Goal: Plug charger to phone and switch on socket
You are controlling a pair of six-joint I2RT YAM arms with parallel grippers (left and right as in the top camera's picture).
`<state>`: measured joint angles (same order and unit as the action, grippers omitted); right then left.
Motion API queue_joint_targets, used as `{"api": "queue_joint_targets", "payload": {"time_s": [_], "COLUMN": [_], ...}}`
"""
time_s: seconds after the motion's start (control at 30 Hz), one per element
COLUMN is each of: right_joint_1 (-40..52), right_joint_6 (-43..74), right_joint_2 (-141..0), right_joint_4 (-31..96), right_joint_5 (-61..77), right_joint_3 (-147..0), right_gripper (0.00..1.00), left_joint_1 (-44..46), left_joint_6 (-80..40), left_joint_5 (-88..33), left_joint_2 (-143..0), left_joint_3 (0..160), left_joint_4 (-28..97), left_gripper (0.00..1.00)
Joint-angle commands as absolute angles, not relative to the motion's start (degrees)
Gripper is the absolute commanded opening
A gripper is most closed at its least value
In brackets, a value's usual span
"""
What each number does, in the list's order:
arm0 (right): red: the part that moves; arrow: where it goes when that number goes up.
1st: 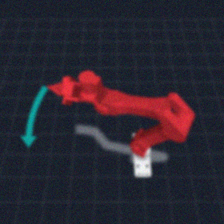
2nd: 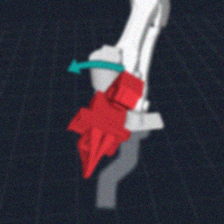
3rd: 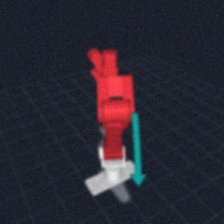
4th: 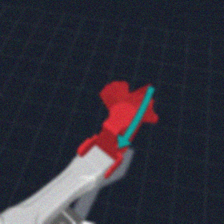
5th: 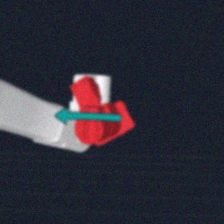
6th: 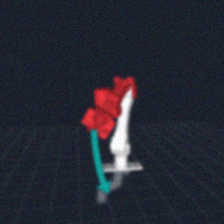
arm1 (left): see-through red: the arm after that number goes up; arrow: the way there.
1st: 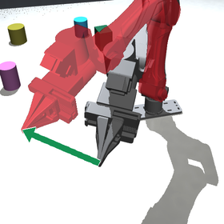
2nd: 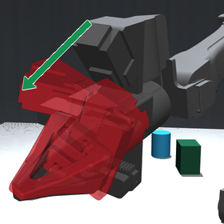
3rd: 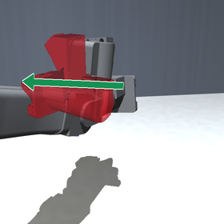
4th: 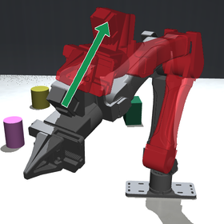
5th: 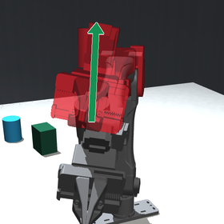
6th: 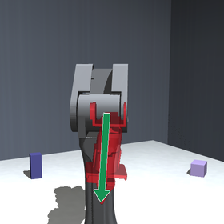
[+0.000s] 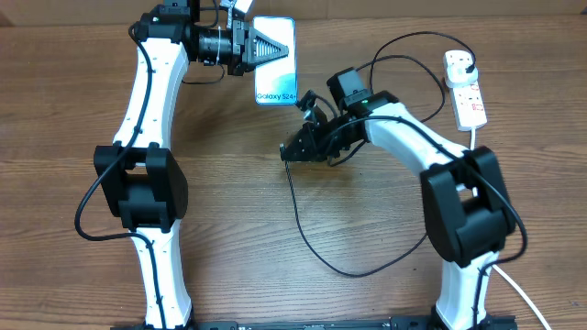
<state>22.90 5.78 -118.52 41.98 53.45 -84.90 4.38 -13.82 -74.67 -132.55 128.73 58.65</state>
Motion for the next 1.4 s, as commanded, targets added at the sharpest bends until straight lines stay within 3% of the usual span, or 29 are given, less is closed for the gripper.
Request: {"api": "queue_joint_targets", "payload": {"time_s": [0.0, 0.43, 0.83, 1.37], "right_joint_1": [22.1, 21.3, 13.4, 18.9], "right_joint_6": [-0.3, -1.8, 5.1, 10.8], "right_joint_2": [-114.6, -111.8, -100.5, -99.5], "right_joint_4": [43.9, 47.7, 48.6, 39.4], "right_joint_5": [62.0, 63.0, 56.0, 60.1], "right_joint_3": [-85.0, -85.0, -85.0, -81.0], "right_gripper": [0.04, 0.04, 0.04, 0.04], "left_joint_1": [3.9, 3.7, 3.7, 3.7], "left_joint_6": [-14.2, -16.0, -17.0, -17.0], "left_joint_5": [-76.1, -76.6, -77.6, -81.7], "left_joint_2": [-131.5, -131.5, -131.5, -131.5], "left_joint_3": [129.1, 129.1, 129.1, 129.1], "left_joint_4": [58.4, 58.4, 58.4, 57.5], "left_gripper": [0.04, 0.04, 0.04, 0.04]}}
